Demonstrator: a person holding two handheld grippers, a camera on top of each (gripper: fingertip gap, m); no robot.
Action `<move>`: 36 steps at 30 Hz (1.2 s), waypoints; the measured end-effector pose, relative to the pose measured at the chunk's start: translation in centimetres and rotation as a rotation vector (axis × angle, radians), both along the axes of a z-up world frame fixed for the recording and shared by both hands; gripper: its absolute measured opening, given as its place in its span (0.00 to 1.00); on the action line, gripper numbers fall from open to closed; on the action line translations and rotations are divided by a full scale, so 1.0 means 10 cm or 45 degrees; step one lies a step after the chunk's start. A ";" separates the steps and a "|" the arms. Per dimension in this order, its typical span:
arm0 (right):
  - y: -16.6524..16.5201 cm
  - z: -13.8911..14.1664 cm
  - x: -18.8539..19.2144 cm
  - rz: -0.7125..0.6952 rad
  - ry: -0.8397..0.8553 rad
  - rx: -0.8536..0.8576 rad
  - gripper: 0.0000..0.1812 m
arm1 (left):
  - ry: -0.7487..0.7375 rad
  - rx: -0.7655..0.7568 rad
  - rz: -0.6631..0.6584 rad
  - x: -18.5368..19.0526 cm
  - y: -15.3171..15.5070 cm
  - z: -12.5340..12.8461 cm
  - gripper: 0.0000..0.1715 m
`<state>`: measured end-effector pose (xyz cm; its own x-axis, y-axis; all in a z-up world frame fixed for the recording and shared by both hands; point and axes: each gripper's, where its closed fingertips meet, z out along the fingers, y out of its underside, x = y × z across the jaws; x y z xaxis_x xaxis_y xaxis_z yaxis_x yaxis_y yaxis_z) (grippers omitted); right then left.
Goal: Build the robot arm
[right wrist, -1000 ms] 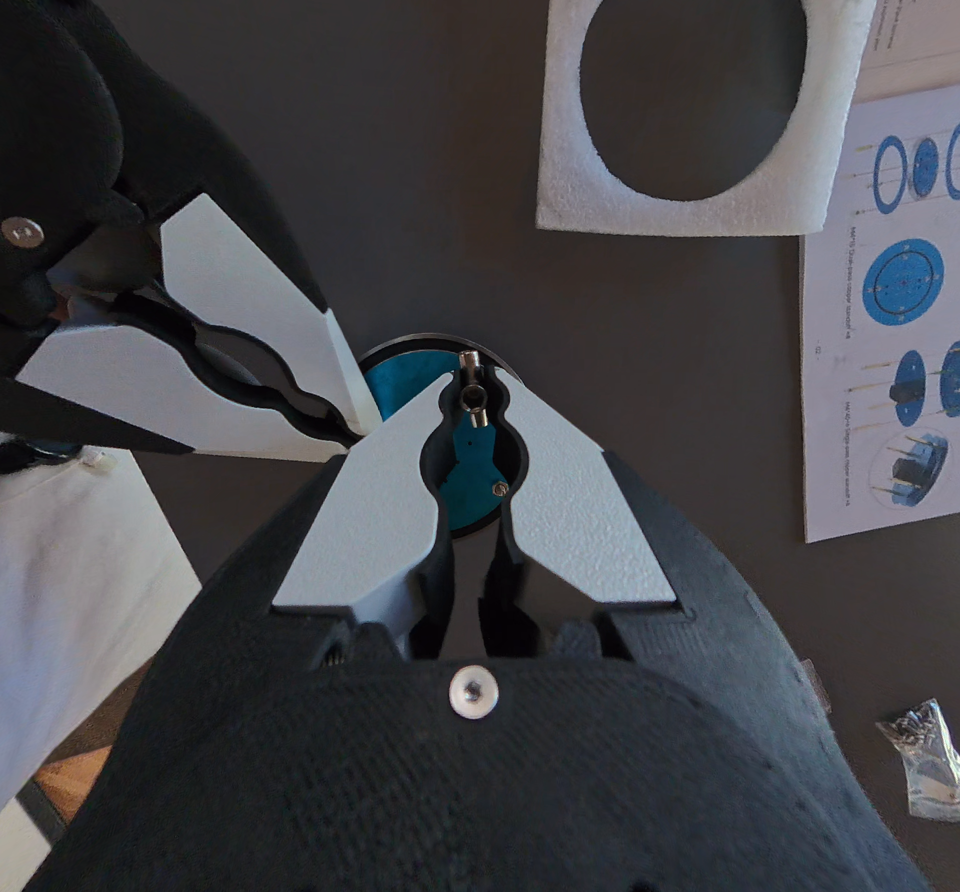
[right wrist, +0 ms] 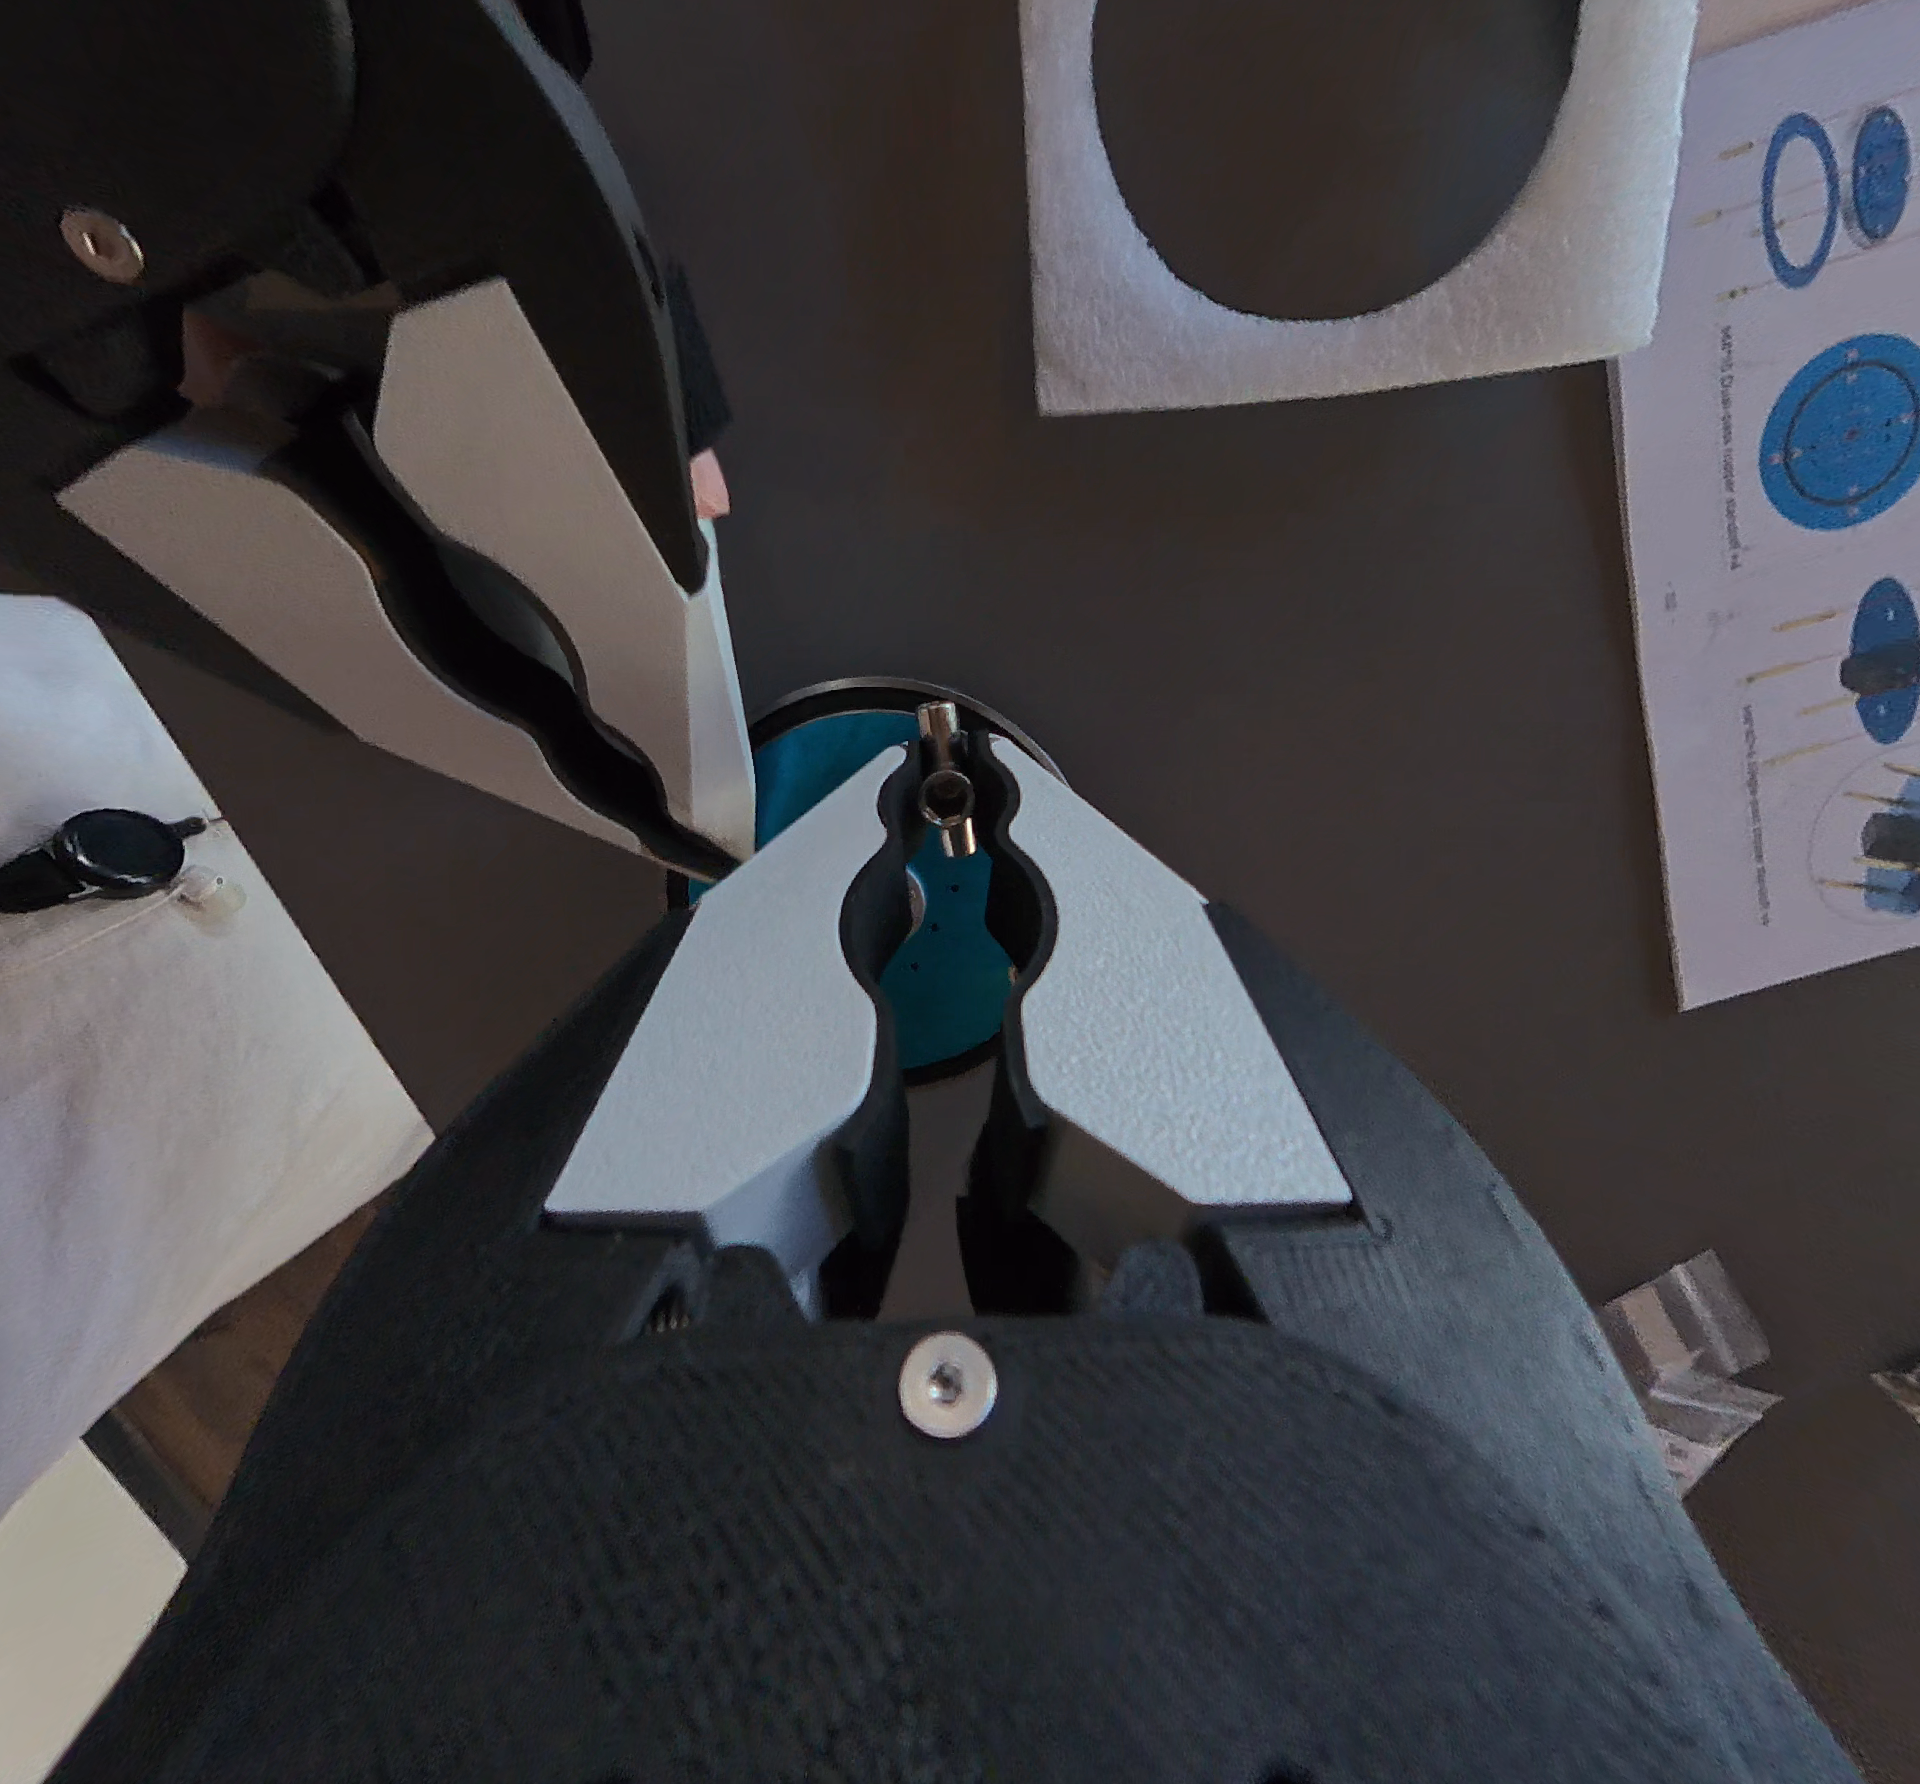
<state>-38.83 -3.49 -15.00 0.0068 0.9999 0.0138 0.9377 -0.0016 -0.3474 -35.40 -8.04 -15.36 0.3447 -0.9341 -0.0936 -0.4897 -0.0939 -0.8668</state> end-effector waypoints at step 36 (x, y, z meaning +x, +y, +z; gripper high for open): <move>0.00 0.00 0.05 -0.040 0.065 -0.018 0.04 | 0.028 0.028 -0.126 0.10 -0.01 -0.03 0.02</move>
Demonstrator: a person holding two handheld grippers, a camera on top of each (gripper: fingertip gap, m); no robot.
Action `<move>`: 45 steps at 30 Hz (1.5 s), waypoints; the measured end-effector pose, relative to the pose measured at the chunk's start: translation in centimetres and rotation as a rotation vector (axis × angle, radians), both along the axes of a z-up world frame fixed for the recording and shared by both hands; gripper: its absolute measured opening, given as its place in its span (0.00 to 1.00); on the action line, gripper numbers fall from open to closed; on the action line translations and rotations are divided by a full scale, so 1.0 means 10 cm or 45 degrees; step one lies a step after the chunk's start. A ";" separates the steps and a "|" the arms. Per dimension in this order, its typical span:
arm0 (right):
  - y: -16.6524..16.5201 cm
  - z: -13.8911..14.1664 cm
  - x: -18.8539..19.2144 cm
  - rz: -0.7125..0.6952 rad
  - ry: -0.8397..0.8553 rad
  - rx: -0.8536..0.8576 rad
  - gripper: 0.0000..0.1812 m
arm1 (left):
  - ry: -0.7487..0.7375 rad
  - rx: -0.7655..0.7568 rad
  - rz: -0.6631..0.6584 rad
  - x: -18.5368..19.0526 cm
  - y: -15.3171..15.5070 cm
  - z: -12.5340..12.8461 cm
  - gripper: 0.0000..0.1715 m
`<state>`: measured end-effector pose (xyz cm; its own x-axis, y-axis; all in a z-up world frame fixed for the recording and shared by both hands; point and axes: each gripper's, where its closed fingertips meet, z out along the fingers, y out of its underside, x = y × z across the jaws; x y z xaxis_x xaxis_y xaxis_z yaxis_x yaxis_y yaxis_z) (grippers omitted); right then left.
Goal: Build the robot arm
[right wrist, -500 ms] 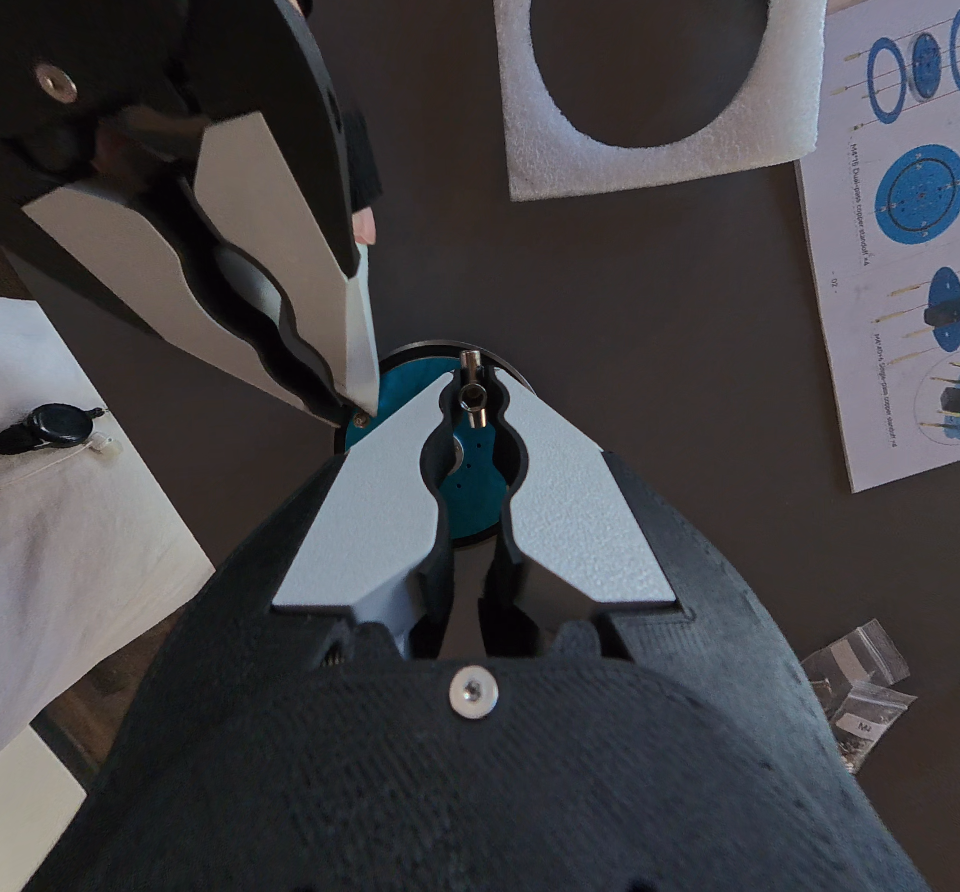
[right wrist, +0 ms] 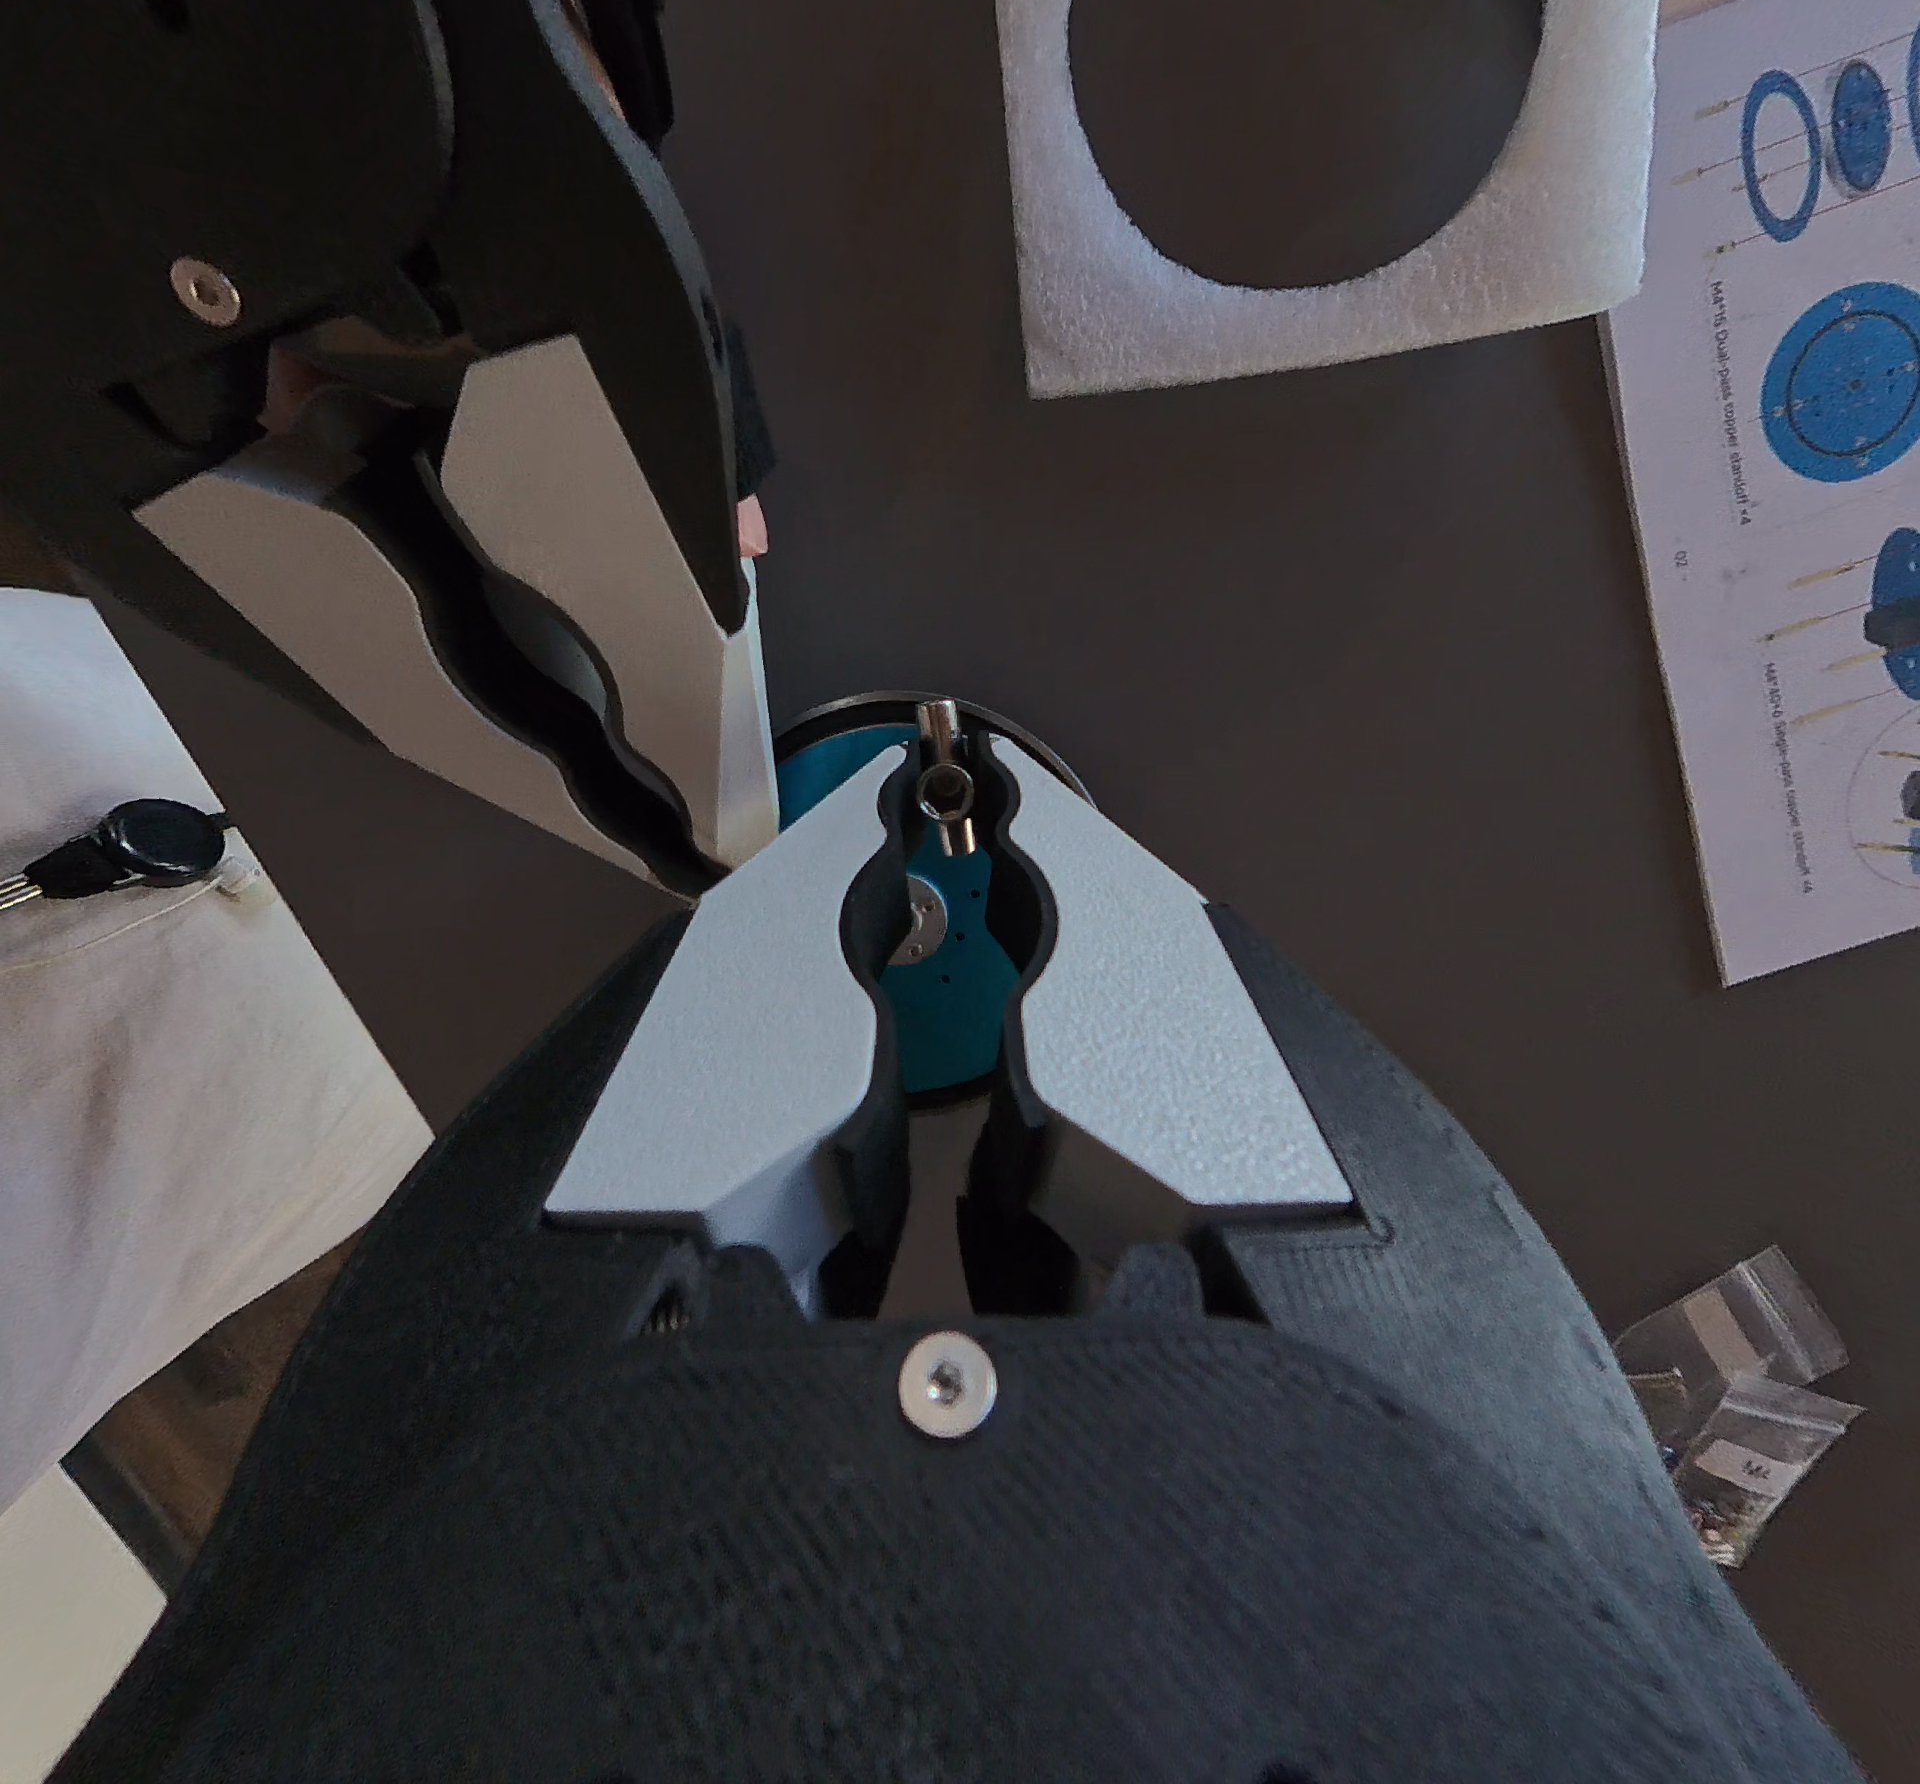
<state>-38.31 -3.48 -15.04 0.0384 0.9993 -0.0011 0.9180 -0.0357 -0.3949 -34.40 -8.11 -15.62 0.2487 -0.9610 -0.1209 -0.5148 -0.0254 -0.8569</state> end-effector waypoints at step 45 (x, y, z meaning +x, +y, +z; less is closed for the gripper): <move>0.10 0.00 0.13 -0.197 0.036 0.047 0.04 | -0.147 0.097 0.008 -0.23 0.54 0.29 0.05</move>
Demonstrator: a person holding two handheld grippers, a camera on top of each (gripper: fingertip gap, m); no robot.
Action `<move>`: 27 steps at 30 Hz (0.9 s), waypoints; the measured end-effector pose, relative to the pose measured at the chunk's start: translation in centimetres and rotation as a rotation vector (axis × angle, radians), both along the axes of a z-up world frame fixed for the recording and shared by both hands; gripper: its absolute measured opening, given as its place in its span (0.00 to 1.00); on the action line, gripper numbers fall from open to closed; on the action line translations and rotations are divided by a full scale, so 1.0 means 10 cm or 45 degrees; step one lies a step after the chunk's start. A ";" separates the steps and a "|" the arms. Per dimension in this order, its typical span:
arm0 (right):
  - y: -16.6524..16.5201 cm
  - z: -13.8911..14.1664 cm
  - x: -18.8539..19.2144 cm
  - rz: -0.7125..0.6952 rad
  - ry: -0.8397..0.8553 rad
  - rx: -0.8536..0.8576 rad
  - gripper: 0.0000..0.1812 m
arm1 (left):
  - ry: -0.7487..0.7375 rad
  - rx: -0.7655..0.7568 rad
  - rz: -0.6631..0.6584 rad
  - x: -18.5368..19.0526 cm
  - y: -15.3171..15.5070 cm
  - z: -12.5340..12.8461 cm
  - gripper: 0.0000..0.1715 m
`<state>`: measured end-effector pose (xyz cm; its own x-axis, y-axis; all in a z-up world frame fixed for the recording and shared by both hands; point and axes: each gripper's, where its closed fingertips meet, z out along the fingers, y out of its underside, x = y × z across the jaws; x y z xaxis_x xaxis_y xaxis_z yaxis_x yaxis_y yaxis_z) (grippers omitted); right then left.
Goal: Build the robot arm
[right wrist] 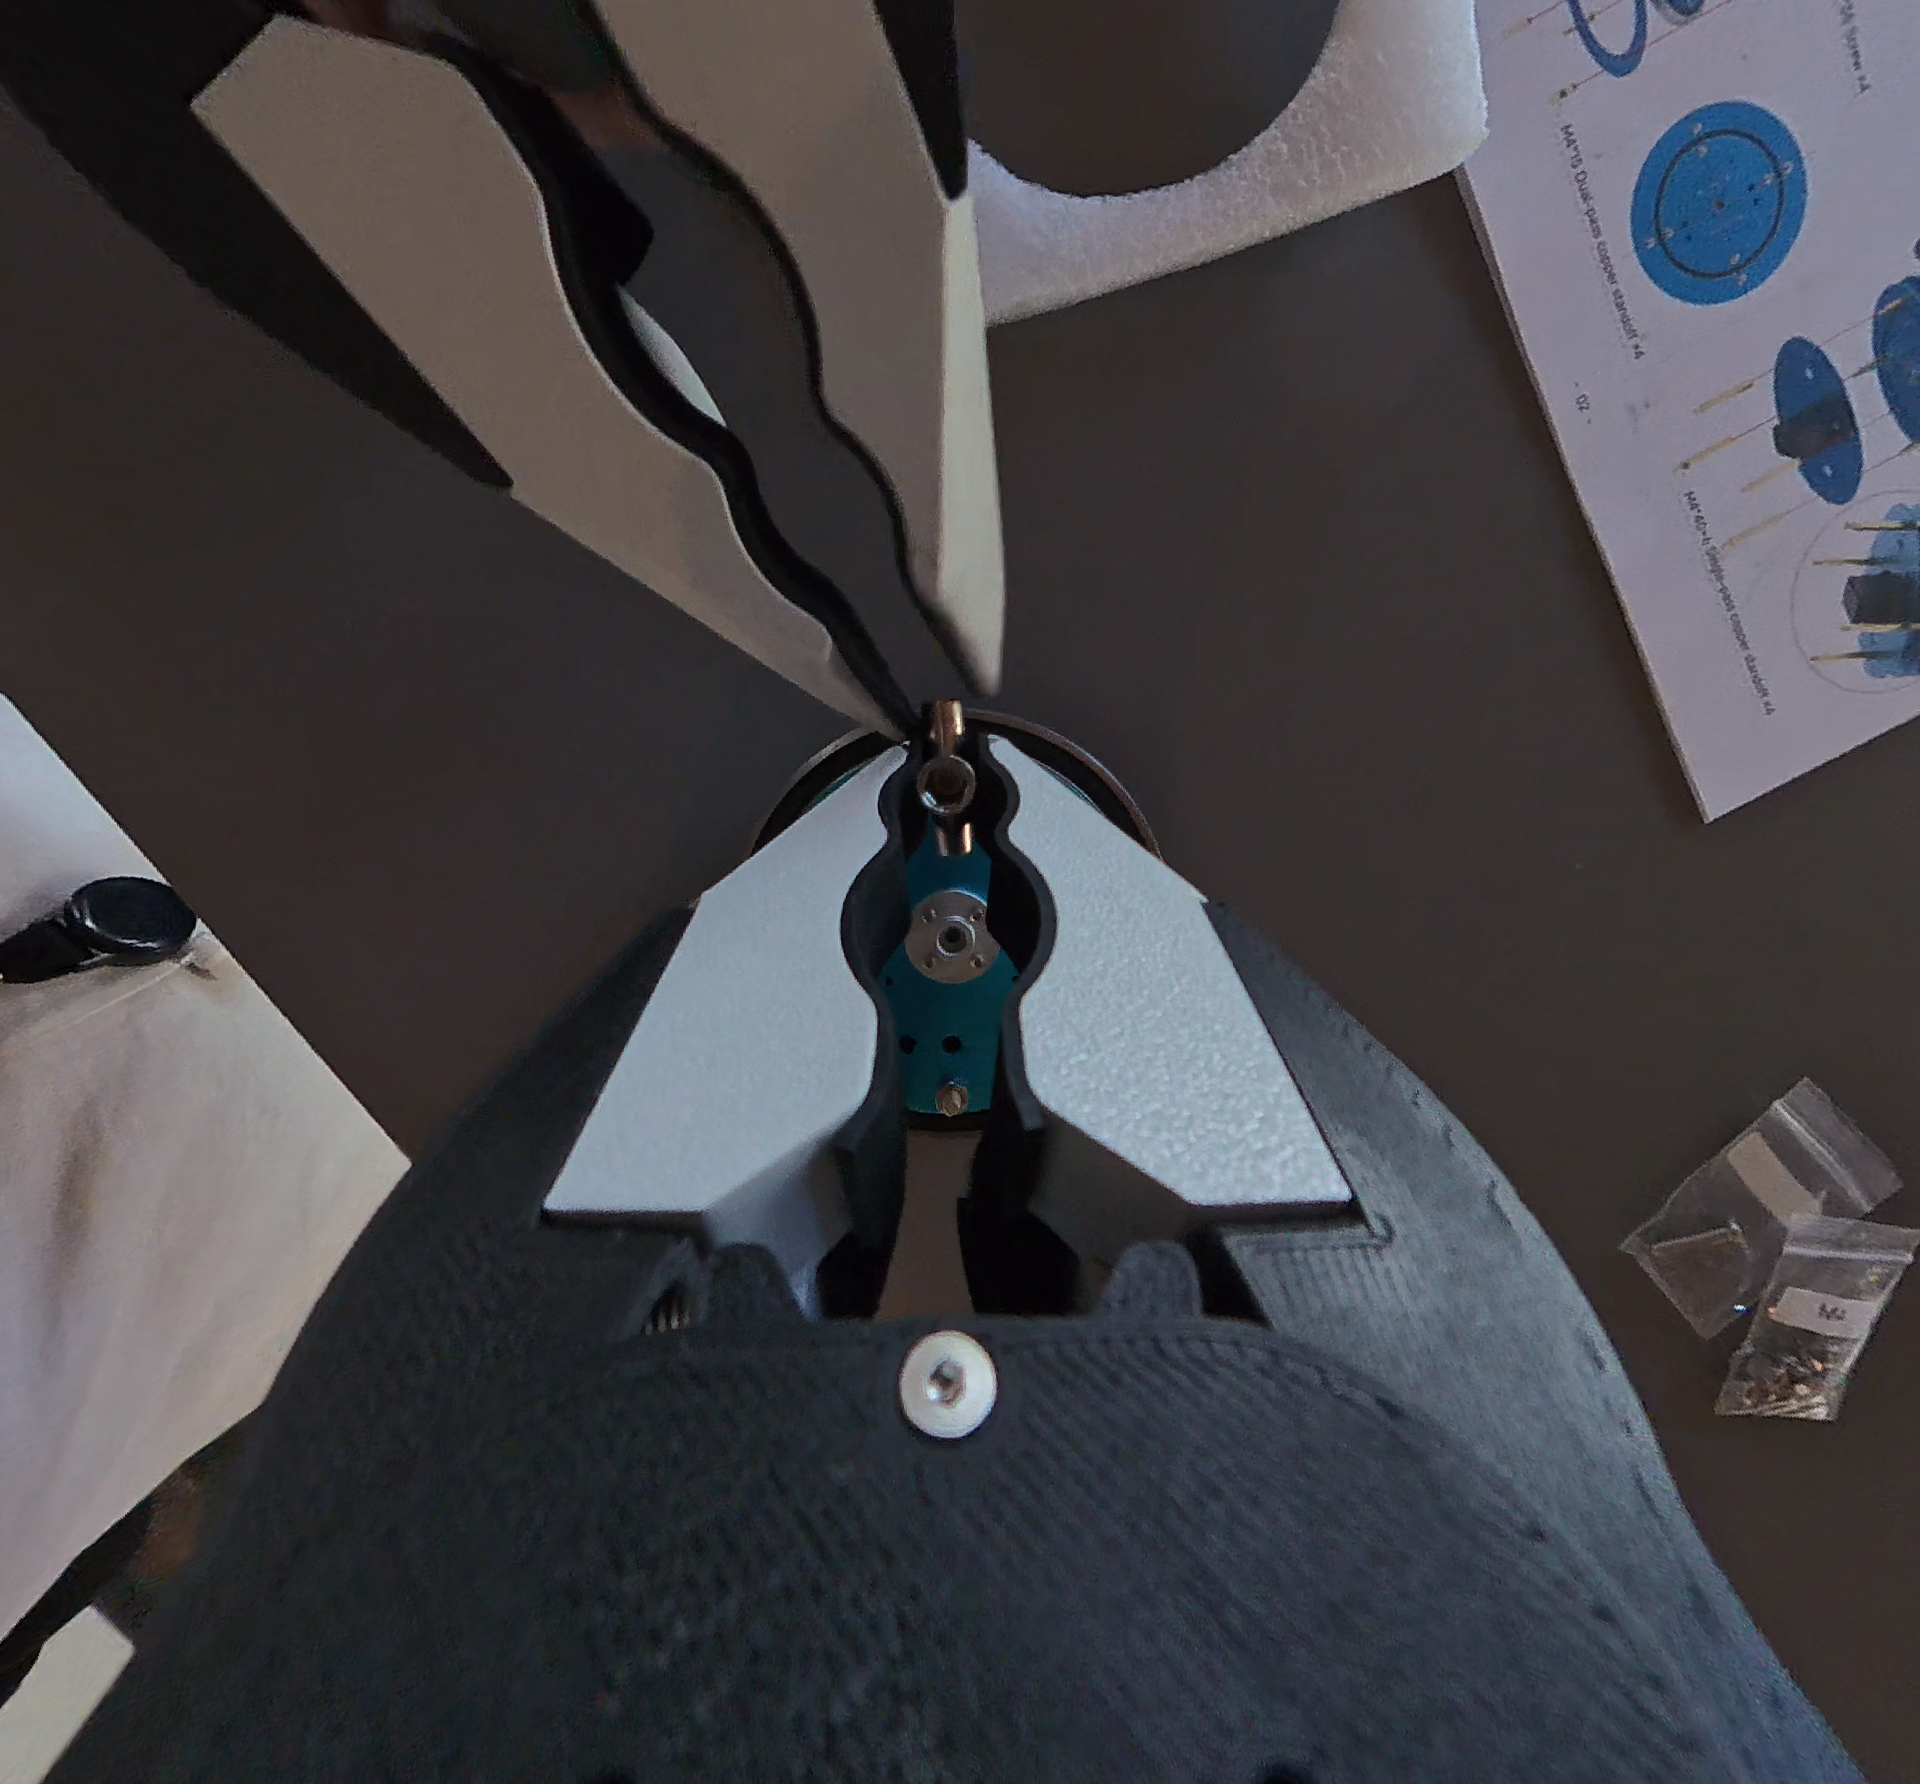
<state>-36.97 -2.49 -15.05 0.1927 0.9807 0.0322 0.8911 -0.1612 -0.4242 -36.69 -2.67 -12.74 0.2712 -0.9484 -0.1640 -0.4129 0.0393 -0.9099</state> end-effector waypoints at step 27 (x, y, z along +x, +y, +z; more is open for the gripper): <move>0.00 -0.06 0.00 0.023 0.067 -0.034 0.05 | -0.157 -0.133 -0.044 0.11 -0.04 0.19 0.07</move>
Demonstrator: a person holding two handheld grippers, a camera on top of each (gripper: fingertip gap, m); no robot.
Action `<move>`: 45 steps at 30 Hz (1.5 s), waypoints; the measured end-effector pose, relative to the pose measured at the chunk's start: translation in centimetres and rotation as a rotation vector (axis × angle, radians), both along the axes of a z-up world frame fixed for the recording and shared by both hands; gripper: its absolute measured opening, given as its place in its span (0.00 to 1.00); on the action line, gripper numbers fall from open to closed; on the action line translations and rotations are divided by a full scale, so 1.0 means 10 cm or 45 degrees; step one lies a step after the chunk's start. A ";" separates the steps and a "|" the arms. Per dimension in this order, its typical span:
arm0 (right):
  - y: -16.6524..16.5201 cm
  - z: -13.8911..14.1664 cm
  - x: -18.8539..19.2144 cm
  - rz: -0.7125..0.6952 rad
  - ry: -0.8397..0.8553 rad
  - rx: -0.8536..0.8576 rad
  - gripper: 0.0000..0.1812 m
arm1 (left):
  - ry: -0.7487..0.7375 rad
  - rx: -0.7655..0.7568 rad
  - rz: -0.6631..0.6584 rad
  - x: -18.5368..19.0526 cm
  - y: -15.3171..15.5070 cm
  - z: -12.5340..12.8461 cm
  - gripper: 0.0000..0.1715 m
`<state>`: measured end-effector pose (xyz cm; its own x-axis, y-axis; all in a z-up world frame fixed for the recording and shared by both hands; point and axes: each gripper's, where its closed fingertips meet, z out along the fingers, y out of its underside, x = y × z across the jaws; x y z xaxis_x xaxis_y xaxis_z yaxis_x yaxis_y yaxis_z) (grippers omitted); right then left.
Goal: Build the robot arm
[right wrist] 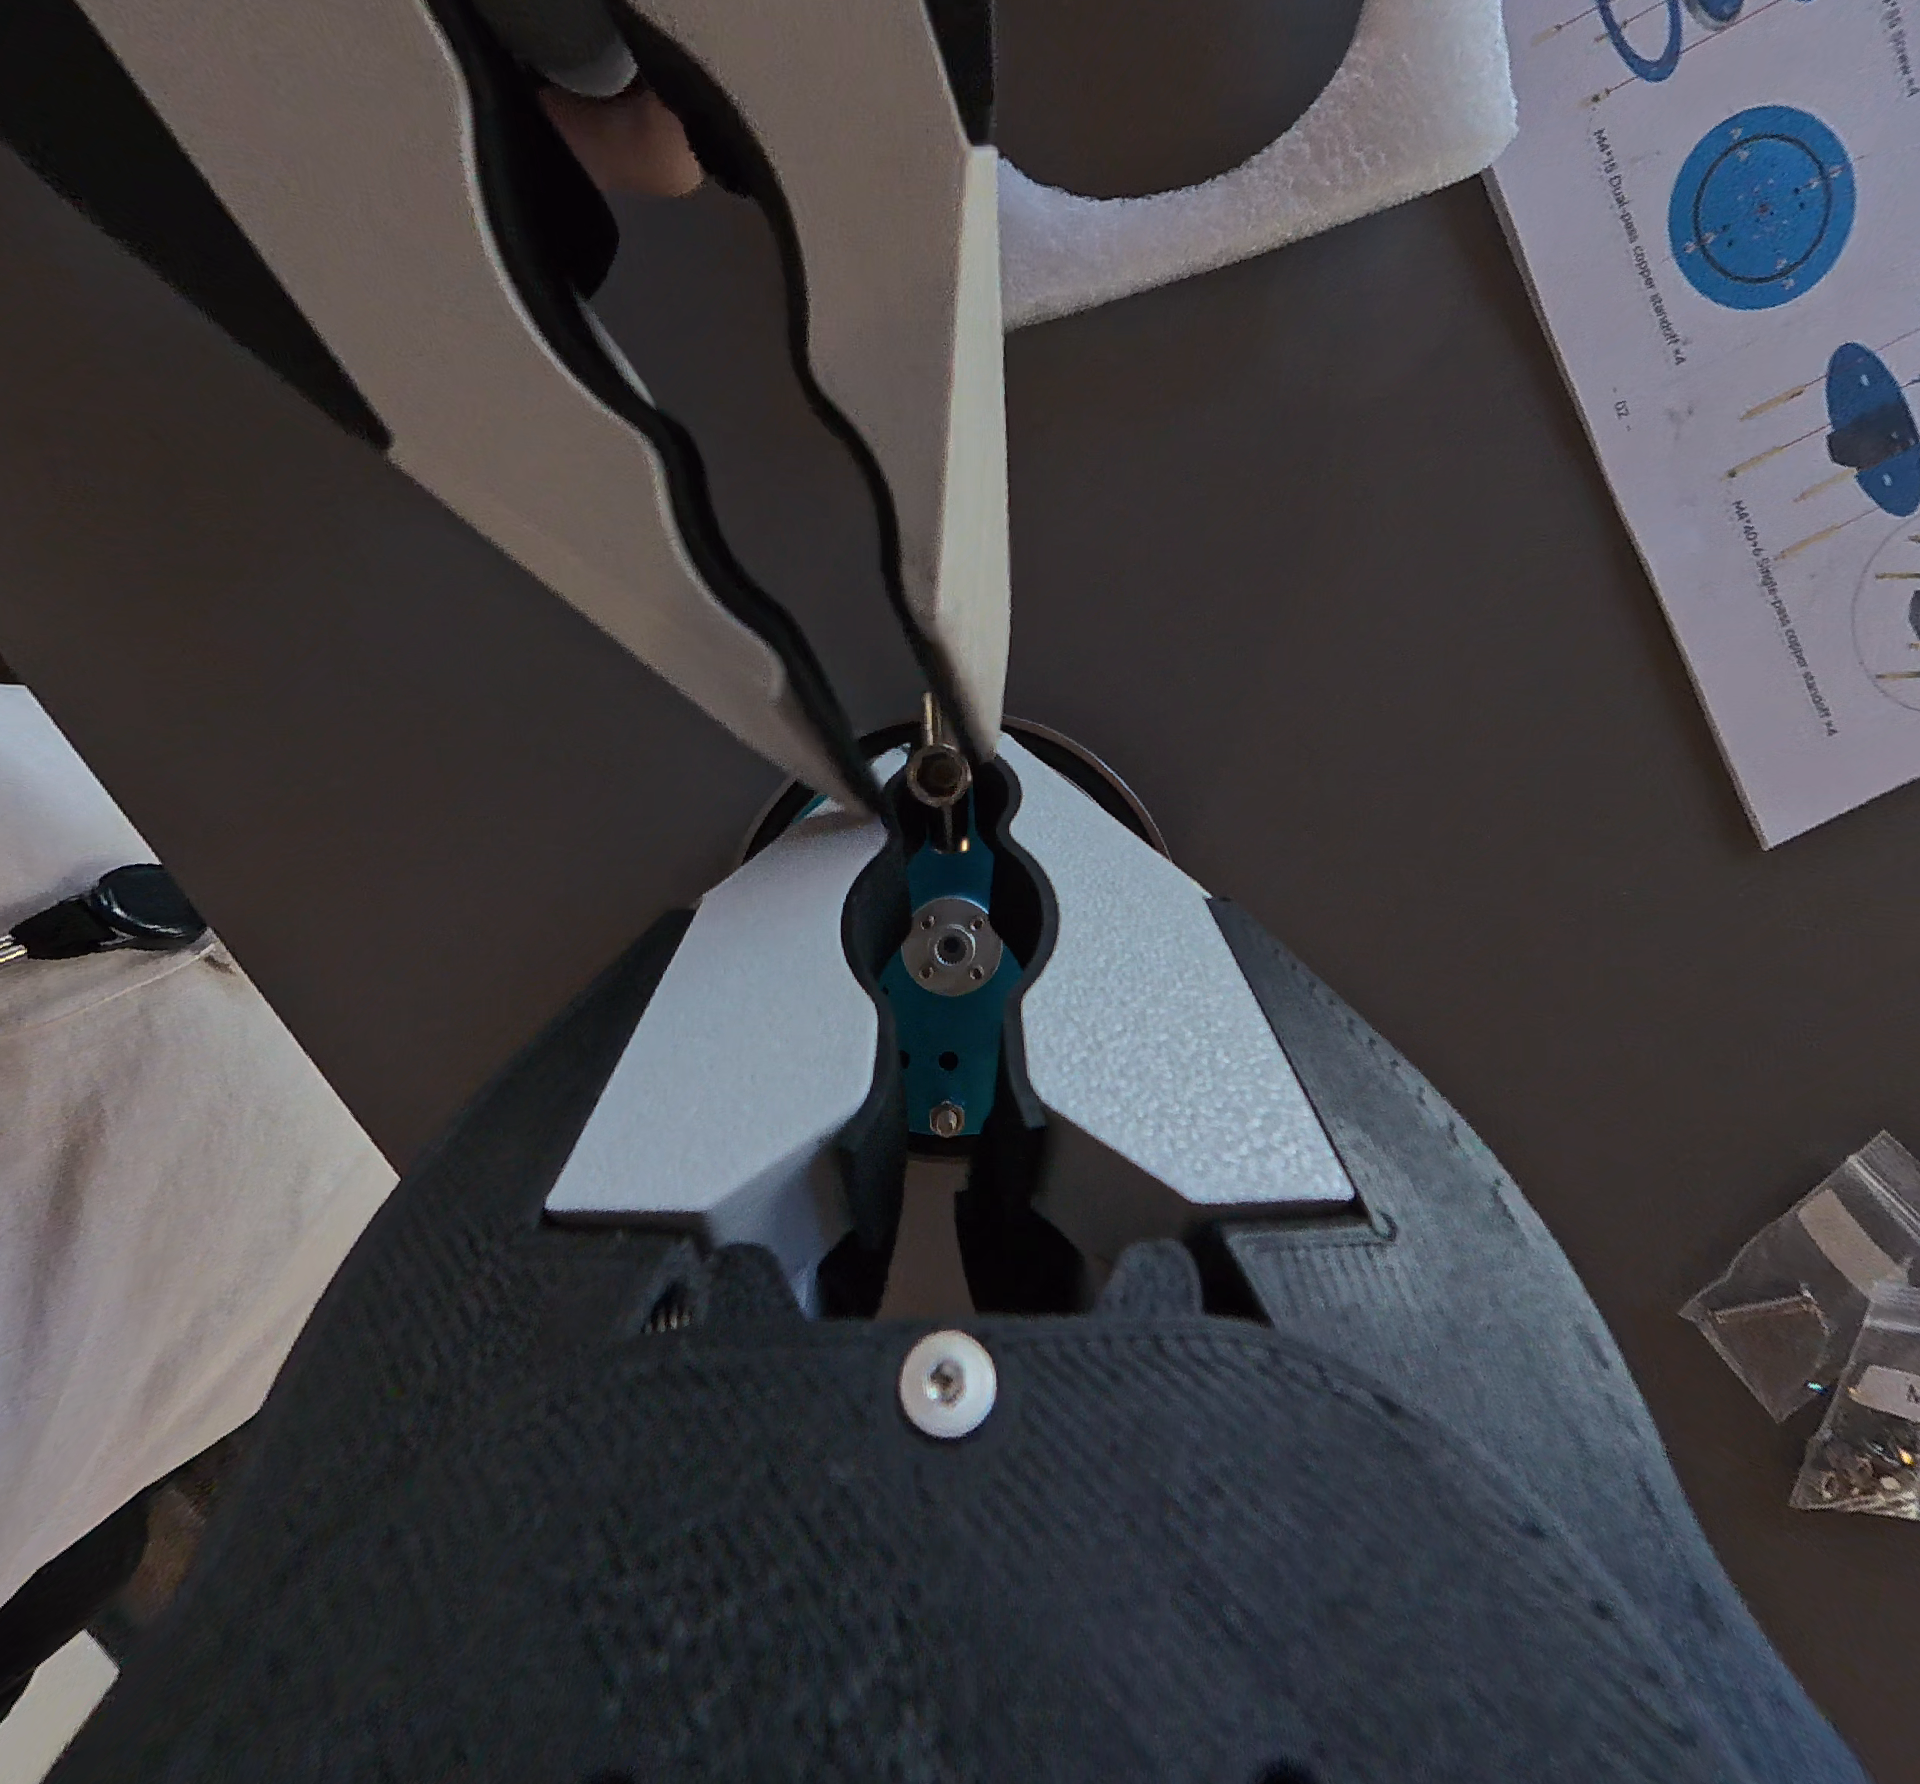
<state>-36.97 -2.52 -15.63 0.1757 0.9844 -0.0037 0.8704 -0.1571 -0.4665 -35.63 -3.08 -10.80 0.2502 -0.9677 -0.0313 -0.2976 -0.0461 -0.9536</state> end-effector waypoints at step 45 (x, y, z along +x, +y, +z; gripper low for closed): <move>-0.01 0.25 0.11 -0.269 0.507 -0.035 0.04 | 0.033 0.006 -0.030 0.03 0.07 -0.04 0.00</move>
